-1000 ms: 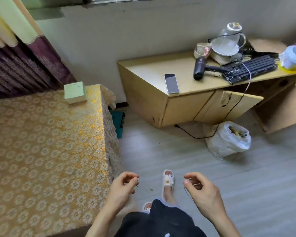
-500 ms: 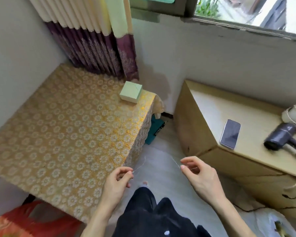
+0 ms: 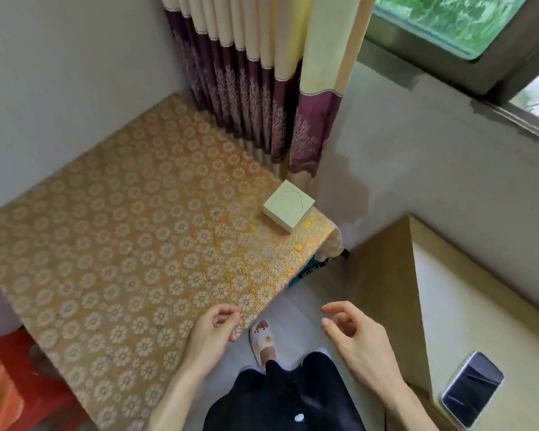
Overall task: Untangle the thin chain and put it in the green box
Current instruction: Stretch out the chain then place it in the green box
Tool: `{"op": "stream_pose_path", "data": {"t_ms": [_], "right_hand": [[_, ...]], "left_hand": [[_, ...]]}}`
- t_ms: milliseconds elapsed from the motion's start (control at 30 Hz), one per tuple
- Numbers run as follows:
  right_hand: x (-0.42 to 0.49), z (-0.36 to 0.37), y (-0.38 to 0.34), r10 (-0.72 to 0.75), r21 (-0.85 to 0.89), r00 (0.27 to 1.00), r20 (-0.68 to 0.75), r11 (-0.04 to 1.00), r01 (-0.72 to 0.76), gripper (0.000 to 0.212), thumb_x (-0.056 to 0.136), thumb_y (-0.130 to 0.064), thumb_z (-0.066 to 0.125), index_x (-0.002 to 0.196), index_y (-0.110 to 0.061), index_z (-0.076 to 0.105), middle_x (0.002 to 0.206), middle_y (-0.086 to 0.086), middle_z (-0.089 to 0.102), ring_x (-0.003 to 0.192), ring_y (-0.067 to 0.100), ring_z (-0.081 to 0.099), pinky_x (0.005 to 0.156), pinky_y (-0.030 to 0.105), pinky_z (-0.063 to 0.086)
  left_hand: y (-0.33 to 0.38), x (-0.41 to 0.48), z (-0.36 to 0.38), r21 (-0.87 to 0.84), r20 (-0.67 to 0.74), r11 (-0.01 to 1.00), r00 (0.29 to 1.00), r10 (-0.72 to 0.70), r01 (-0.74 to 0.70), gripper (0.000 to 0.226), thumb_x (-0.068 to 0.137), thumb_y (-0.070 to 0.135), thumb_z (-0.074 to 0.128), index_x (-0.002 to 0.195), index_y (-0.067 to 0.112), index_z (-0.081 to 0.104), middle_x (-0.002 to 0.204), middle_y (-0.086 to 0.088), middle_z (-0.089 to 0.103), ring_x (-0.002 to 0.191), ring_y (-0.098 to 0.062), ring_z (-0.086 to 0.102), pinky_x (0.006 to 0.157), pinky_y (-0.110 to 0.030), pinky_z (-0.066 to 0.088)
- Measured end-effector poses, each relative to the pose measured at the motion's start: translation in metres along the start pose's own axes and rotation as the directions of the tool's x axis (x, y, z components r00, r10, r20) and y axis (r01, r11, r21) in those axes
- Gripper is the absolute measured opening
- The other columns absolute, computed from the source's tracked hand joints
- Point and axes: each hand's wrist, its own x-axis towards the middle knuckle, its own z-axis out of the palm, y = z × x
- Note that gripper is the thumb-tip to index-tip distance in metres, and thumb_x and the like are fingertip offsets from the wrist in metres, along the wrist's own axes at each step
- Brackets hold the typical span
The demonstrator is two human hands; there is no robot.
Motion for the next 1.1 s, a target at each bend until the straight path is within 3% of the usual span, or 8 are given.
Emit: {"op": "stream_pose_path", "data": {"t_ms": [133, 333, 467, 633, 733, 900, 1000, 1100], "right_hand": [[0.053, -0.016, -0.024, -0.059, 0.001, 0.997, 0.052, 0.998, 0.059, 0.009, 0.091, -0.031, 0.07, 0.093, -0.039, 0.068, 0.079, -0.017, 0.065, 0.073, 0.005, 0.061, 0.065, 0.017, 0.047], [0.143, -0.024, -0.048, -0.104, -0.047, 0.968, 0.229, 0.992, 0.118, 0.01, 0.092, -0.029, 0.07, 0.093, -0.039, 0.069, 0.08, -0.021, 0.067, 0.072, 0.0, 0.062, 0.059, 0.012, 0.044], [0.192, -0.026, -0.07, -0.157, -0.111, 0.904, 0.398, 0.97, 0.217, 0.013, 0.091, -0.031, 0.069, 0.095, -0.043, 0.068, 0.08, -0.024, 0.068, 0.075, -0.003, 0.064, 0.064, 0.013, 0.047], [0.244, -0.01, -0.104, -0.241, -0.167, 0.796, 0.554, 0.905, 0.39, 0.012, 0.092, -0.035, 0.068, 0.095, -0.046, 0.063, 0.082, -0.026, 0.066, 0.077, -0.003, 0.063, 0.072, 0.024, 0.051], [0.263, 0.008, -0.127, -0.292, -0.142, 0.755, 0.587, 0.881, 0.451, 0.011, 0.092, -0.033, 0.069, 0.095, -0.042, 0.065, 0.085, -0.026, 0.067, 0.076, 0.001, 0.064, 0.072, 0.03, 0.054], [0.281, 0.047, -0.157, -0.356, -0.079, 0.708, 0.61, 0.861, 0.502, 0.014, 0.092, -0.028, 0.07, 0.099, -0.041, 0.067, 0.084, -0.024, 0.068, 0.079, 0.0, 0.065, 0.068, 0.016, 0.049], [0.294, 0.073, -0.162, -0.38, -0.069, 0.71, 0.593, 0.855, 0.514, 0.014, 0.092, -0.029, 0.07, 0.101, -0.039, 0.068, 0.083, -0.025, 0.068, 0.078, -0.001, 0.065, 0.064, 0.011, 0.046], [0.308, 0.102, -0.155, -0.369, -0.088, 0.725, 0.581, 0.857, 0.507, 0.013, 0.092, -0.029, 0.069, 0.101, -0.04, 0.067, 0.081, -0.023, 0.069, 0.076, 0.0, 0.066, 0.063, 0.015, 0.048]], "left_hand": [[0.029, 0.032, -0.002, -0.042, -0.053, 0.998, 0.998, -0.038, 0.036, 0.009, 0.098, 0.024, 0.062, 0.104, 0.028, 0.067, 0.096, 0.001, 0.073, 0.068, -0.009, 0.067, 0.067, -0.022, 0.05], [0.06, 0.067, 0.006, -0.139, -0.166, 0.985, 0.978, -0.128, 0.105, 0.011, 0.097, 0.023, 0.062, 0.104, 0.03, 0.067, 0.099, 0.006, 0.072, 0.073, -0.009, 0.069, 0.069, -0.019, 0.048], [0.072, 0.074, 0.016, -0.265, -0.264, 0.952, 0.938, -0.224, 0.153, 0.011, 0.098, 0.021, 0.061, 0.102, 0.028, 0.069, 0.101, 0.005, 0.072, 0.067, -0.004, 0.067, 0.064, -0.015, 0.045], [0.073, 0.081, 0.027, -0.422, -0.342, 0.892, 0.882, -0.325, 0.164, 0.01, 0.098, 0.023, 0.063, 0.102, 0.028, 0.071, 0.101, 0.007, 0.071, 0.065, -0.001, 0.066, 0.069, -0.019, 0.046], [0.065, 0.088, 0.028, -0.497, -0.355, 0.853, 0.859, -0.369, 0.16, 0.011, 0.098, 0.022, 0.063, 0.104, 0.026, 0.07, 0.102, 0.007, 0.072, 0.066, -0.001, 0.067, 0.064, -0.016, 0.048], [0.041, 0.108, 0.026, -0.499, -0.335, 0.848, 0.862, -0.379, 0.178, 0.012, 0.097, 0.019, 0.062, 0.105, 0.025, 0.069, 0.1, 0.003, 0.073, 0.069, -0.006, 0.069, 0.069, -0.021, 0.053], [0.023, 0.132, 0.023, -0.484, -0.288, 0.852, 0.883, -0.371, 0.201, 0.011, 0.097, 0.018, 0.062, 0.105, 0.023, 0.067, 0.102, 0.003, 0.071, 0.068, -0.005, 0.069, 0.066, -0.018, 0.054], [0.008, 0.155, 0.021, -0.441, -0.258, 0.873, 0.902, -0.346, 0.208, 0.011, 0.097, 0.018, 0.062, 0.103, 0.026, 0.066, 0.099, 0.004, 0.069, 0.076, -0.008, 0.067, 0.069, -0.015, 0.053]]}}
